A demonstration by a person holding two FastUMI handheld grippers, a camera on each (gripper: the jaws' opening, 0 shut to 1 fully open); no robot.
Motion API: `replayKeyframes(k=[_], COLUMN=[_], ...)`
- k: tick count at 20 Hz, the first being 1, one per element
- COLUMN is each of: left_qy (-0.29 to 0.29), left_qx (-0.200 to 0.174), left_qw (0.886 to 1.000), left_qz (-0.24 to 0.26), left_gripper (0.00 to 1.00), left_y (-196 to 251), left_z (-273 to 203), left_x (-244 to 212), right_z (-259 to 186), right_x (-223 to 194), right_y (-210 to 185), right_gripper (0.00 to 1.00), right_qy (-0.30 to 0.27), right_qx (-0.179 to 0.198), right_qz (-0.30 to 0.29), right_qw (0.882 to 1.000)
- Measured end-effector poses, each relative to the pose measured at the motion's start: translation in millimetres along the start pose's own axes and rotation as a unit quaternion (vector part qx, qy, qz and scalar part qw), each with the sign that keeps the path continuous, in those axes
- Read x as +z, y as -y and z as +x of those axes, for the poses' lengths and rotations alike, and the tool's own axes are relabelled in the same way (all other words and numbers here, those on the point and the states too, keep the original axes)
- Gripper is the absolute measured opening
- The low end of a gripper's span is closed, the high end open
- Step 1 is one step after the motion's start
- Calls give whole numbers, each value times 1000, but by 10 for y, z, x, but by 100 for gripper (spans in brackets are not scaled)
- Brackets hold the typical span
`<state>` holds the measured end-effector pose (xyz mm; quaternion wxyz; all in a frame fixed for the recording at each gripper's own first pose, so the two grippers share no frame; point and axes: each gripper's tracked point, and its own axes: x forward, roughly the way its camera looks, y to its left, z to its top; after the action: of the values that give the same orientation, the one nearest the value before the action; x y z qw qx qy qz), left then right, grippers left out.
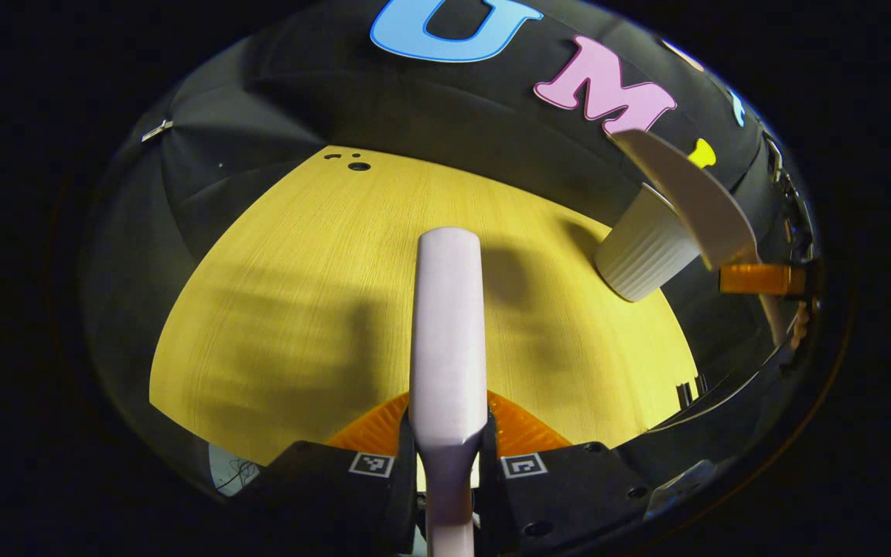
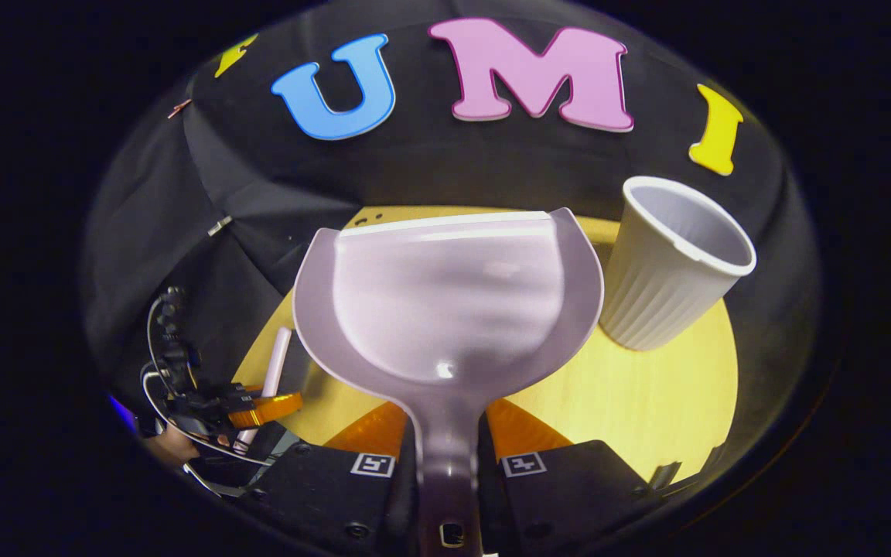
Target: Pick up the small broom and dustpan from the desktop, sweep the trash into the dustpan with the broom, and then empty the trash into the garbage bin.
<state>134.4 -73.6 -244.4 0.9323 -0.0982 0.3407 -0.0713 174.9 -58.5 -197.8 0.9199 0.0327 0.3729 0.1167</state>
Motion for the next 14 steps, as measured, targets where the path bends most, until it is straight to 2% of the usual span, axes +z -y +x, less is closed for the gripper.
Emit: replayKeyframes(k=[3, 5, 8, 12, 13, 14], left_qy=[-19, -32, -48, -76, -83, -90], left_qx=[12, 20, 37, 65, 72, 81], left_qw=[1000, 999, 998, 994, 993, 991], left_qz=[8, 14, 26, 44, 50, 57], left_gripper=[34, 36, 36, 36, 36, 35], left_y=[7, -3, 16, 6, -15, -36], left_z=[153, 268, 466, 747, 815, 874], left_x=[-21, -14, 7, 4, -1, 12], right_z=[316, 518, 801, 1118, 1216, 1291], right_x=[-323, -516, -821, -1008, -1075, -1125], right_y=[50, 134, 251, 346, 383, 410], right_gripper=[32, 35, 35, 38, 32, 35], right_qy=[-33, -55, -83, -102, -109, -116], right_qx=[-3, -7, -9, -24, -27, -28], right_qz=[0, 3, 20, 5, 5, 10], right_qw=[999, 998, 996, 995, 994, 993])
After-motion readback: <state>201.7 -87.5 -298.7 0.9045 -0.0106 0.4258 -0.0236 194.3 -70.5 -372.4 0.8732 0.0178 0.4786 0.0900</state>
